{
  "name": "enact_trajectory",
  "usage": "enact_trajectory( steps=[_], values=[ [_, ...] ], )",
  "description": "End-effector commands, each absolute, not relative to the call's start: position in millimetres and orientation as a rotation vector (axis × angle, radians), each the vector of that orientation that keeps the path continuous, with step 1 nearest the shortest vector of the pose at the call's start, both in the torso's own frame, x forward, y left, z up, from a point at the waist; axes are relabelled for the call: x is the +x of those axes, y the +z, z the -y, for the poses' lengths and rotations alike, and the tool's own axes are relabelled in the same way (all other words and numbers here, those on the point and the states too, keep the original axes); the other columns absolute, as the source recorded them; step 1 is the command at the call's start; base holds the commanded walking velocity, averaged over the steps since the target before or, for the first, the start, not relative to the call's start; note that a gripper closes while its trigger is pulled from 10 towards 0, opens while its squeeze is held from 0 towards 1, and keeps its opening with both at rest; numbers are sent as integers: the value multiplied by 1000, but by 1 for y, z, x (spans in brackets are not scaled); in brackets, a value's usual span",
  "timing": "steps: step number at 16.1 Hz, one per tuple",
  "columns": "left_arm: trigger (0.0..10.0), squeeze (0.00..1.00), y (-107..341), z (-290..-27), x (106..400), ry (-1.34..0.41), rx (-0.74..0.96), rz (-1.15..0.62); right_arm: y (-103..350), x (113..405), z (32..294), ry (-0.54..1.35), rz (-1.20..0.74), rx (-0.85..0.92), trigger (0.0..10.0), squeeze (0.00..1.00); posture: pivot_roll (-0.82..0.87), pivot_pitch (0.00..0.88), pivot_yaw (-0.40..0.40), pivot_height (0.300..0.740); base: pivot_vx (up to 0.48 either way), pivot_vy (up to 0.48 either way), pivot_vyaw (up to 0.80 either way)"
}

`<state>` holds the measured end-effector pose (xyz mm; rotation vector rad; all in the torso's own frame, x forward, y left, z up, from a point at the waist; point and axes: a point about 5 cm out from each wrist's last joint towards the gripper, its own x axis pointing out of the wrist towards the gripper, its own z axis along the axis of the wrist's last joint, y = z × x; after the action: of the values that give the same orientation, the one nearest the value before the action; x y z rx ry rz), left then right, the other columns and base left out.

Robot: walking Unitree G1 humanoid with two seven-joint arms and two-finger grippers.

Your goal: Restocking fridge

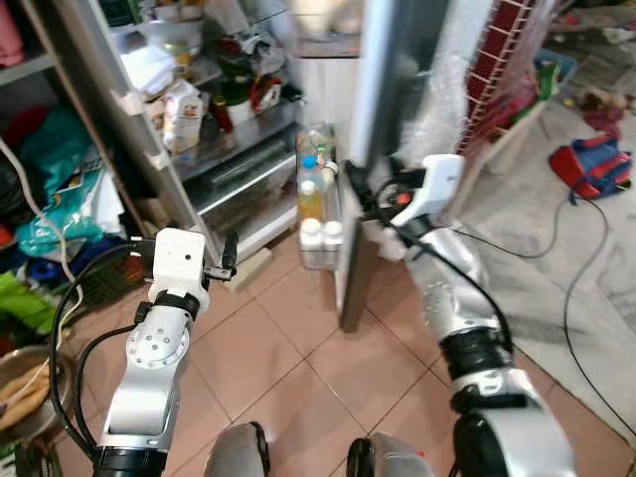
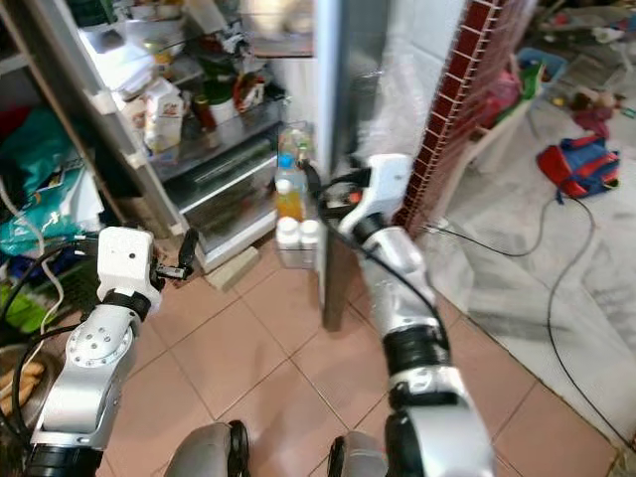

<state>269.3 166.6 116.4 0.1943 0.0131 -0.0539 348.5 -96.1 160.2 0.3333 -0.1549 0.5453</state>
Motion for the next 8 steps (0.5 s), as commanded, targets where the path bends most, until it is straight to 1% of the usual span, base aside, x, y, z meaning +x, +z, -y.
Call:
enact_trajectory(
  steps=[1, 3, 4, 5, 7, 8],
  values=[
    [10000, 0, 118, -168, 270, -55, 202, -13, 172, 335, 76, 700, 166, 392, 10000, 0, 105, 118, -1, 740, 0, 0, 0],
    [10000, 0, 118, -167, 270, -55, 201, -12, 175, 321, 58, 832, 145, 456, 10000, 0, 105, 116, -3, 740, 0, 0, 0],
    [10000, 0, 118, -167, 270, -54, 200, -10, 172, 310, 48, 916, 134, 421, 10000, 0, 106, 114, -5, 740, 0, 0, 0],
    [10000, 0, 118, -167, 270, -53, 199, -10, 168, 309, 49, 898, 130, 359, 10000, 0, 105, 114, -5, 740, 0, 0, 0],
    [10000, 0, 118, -167, 270, -51, 197, -11, 163, 310, 56, 849, 123, 322, 10000, 0, 104, 114, -6, 740, 0, 0, 0],
    [10000, 0, 117, -167, 270, -52, 196, -12, 159, 313, 69, 756, 131, 248, 10000, 0, 97, 114, -9, 740, 0, 0, 0]
  ],
)
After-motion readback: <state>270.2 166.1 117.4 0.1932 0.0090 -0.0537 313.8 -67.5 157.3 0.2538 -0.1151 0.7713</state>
